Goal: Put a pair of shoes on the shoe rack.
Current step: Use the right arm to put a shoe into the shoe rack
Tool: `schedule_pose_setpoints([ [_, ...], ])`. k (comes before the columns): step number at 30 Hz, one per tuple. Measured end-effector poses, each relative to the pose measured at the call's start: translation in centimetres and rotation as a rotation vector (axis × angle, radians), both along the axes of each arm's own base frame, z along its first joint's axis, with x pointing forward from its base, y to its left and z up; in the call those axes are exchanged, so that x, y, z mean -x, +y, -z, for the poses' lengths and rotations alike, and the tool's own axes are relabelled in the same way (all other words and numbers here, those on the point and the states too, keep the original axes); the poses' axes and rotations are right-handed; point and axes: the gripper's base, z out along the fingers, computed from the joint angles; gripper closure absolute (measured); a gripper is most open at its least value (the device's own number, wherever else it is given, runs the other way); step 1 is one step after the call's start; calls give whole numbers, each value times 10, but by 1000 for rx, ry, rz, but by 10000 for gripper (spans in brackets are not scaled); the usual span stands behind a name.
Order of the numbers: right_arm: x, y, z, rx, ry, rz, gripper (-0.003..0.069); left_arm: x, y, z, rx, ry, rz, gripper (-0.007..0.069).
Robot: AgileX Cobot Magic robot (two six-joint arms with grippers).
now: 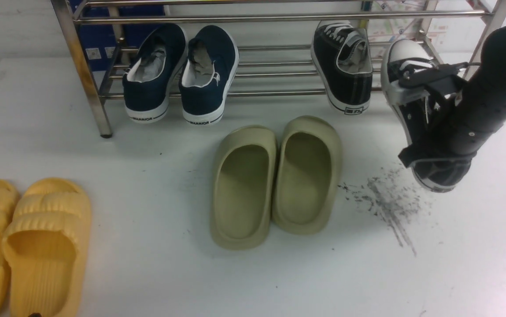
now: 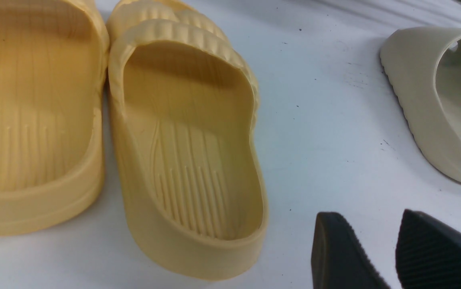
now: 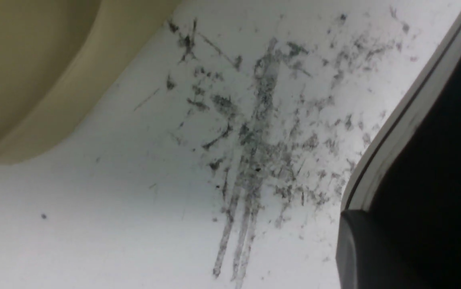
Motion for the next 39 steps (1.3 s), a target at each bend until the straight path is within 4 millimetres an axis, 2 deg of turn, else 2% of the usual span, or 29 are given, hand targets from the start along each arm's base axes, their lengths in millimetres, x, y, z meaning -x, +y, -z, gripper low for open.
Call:
schedule_pose_setpoints([
  [7,-35,7,-2,16,-24,-22,527,0,0,0,1,0,0,386],
  [9,-51,9,-1,37,-18,-32,527,0,0,0,1,0,0,386],
  [20,-97,14,3,43,-25,-25,527,0,0,0,1,0,0,386],
  [25,-106,8,0,39,-48,-20,527,0,0,0,1,0,0,386],
  [34,-108,8,0,39,-56,-29,527,0,0,0,1,0,0,386],
  [38,-109,9,0,33,-65,-26,487,0,0,0,1,0,0,386],
  [39,-110,9,0,29,-77,-22,453,0,0,0,1,0,0,386],
])
